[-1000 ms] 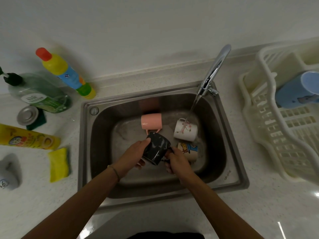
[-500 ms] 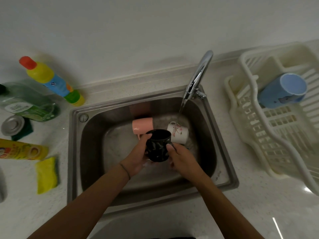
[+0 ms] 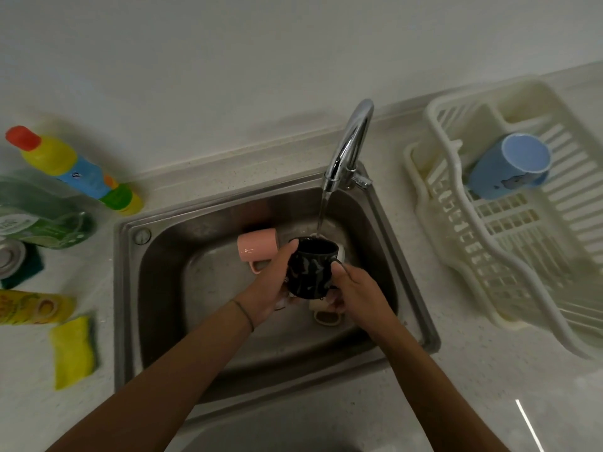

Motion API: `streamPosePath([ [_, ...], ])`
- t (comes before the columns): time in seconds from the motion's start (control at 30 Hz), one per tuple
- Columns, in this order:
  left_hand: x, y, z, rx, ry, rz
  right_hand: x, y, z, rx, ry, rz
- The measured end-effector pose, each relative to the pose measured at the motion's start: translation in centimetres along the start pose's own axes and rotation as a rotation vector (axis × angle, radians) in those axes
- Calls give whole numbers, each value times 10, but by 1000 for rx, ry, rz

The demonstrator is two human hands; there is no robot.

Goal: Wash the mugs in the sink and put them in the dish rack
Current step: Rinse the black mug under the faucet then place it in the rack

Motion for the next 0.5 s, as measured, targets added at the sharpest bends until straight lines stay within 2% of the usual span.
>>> streamPosePath([
  [0.2, 5, 5, 3, 12, 0, 18, -7, -3, -1, 12, 38, 18],
  [0.3, 7, 8, 2, 77, 5, 14, -10, -2, -3, 13, -4, 52],
  [0.5, 14, 9, 4, 38, 3, -37, -17, -3, -4, -5, -90, 124],
])
Point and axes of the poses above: each hand's wrist, its own y-axis towards the middle knuckle, its own x-axis out of the palm, z = x × y, the point moved 3 cm from there along y, towards the middle knuckle, and after that the axes turned 1 degree about x, right-handed, at the moved point
